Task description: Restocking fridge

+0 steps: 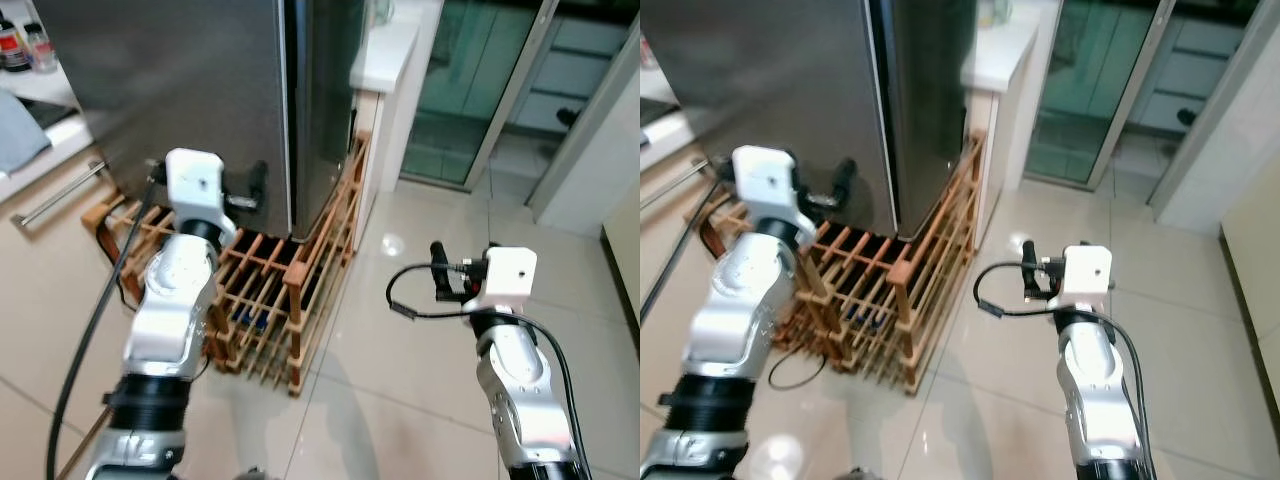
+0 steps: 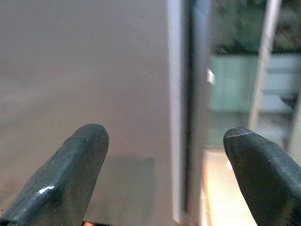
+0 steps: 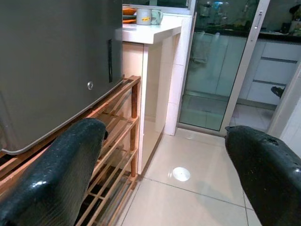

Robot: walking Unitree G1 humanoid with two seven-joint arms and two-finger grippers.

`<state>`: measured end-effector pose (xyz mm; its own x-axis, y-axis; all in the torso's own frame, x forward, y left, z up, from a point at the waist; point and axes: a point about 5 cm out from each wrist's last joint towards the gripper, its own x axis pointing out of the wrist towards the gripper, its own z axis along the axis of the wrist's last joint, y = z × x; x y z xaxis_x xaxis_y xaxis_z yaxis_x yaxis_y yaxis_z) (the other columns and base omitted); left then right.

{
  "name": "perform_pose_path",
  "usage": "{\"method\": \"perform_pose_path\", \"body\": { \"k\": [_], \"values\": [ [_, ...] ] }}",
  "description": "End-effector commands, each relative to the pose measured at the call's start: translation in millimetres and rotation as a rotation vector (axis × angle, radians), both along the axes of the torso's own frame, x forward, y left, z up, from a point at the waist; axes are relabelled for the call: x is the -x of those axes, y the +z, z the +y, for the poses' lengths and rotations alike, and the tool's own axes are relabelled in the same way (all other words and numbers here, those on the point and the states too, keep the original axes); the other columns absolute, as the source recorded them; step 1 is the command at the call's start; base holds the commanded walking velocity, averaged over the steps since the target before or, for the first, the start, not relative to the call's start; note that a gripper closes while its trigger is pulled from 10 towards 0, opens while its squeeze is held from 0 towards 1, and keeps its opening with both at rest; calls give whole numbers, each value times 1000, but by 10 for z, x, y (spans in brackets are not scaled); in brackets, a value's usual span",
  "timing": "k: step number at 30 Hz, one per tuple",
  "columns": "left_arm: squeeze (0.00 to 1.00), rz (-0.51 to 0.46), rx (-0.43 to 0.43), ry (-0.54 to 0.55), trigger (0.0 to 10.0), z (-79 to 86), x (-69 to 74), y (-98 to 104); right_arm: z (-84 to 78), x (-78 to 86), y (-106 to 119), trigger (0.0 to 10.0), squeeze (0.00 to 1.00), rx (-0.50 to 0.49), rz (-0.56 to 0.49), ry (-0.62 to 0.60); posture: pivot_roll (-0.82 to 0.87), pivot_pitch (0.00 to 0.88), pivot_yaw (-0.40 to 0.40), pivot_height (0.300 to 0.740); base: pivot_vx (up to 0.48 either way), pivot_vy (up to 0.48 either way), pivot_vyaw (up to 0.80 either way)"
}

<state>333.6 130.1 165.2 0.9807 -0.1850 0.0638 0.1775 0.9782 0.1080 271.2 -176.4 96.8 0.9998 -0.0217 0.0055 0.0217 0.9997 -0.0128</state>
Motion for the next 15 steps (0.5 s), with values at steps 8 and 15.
{"method": "perform_pose_path", "body": {
  "k": [8, 15],
  "values": [
    [0, 40, 44, 19, 10000, -108, -387, 56, 14, 41, -49, 10000, 0, -12, 16, -7, -41, 0, 8, 740, 0, 0, 0],
    [0, 50, 86, -4, 10000, -231, -529, 119, -1, 86, -57, 10000, 0, -8, 20, -19, -72, 0, 17, 740, 0, 0, 0]
  ]
}}
